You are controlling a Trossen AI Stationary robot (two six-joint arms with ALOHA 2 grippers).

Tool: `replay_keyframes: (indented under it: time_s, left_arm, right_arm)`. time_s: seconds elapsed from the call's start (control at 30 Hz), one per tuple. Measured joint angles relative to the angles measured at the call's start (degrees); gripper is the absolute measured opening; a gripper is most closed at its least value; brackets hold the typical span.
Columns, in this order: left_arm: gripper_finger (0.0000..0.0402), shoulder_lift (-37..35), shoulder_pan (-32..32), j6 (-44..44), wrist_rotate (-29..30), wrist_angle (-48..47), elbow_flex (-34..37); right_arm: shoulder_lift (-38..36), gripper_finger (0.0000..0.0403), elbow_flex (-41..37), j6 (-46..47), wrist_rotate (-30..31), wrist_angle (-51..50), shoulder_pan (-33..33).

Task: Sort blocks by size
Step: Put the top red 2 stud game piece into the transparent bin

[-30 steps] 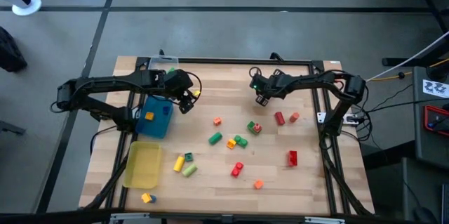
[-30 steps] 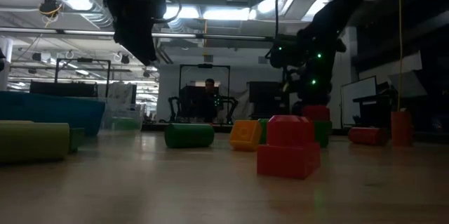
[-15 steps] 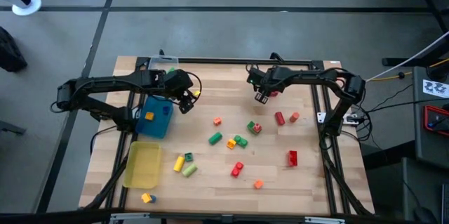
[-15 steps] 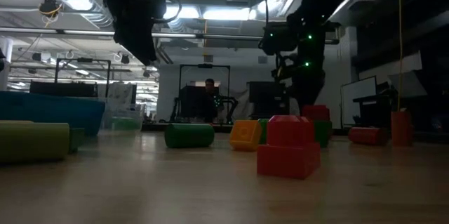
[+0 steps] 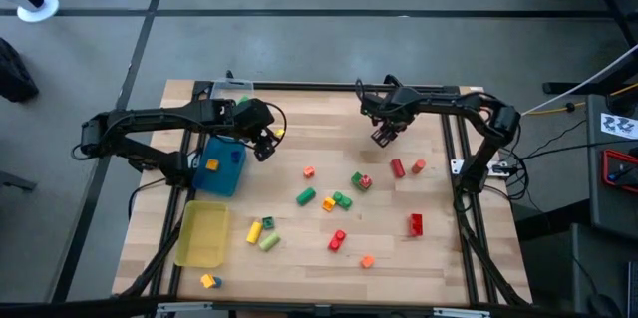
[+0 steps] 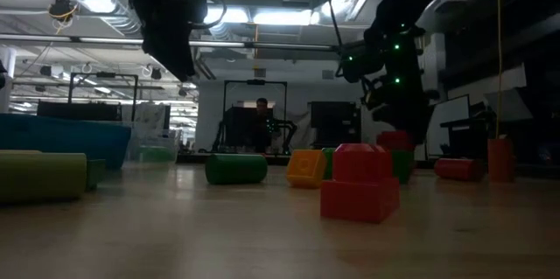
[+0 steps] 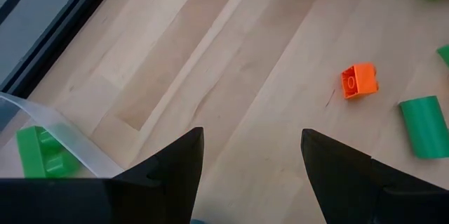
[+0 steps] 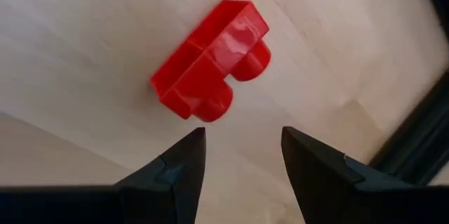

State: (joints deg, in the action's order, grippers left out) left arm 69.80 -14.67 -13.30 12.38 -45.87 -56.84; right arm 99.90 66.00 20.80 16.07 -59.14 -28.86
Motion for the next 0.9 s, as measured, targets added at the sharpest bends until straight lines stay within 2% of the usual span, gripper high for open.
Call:
replay_keyframes:
  time_s: [0.3,0.63,0.9]
  left_arm:
    - [0.0223,0.00,0.01,2.21,0.00,0.00,0.00]
    - [0.0224,0.00,0.01,4.73,0.00,0.34,0.24]
    - [0.0224,0.00,0.01,6.30,0.00,3.06,4.36]
  right_arm:
    - [-0.04,0.0188,0.00,1.54,-8.69,5.37,-2.03]
    - [-0.04,0.0188,-0.07,6.76,-8.23,5.83,-1.99]
    - [0.04,0.0188,-0.11,7.50,-5.98,7.29,-2.02]
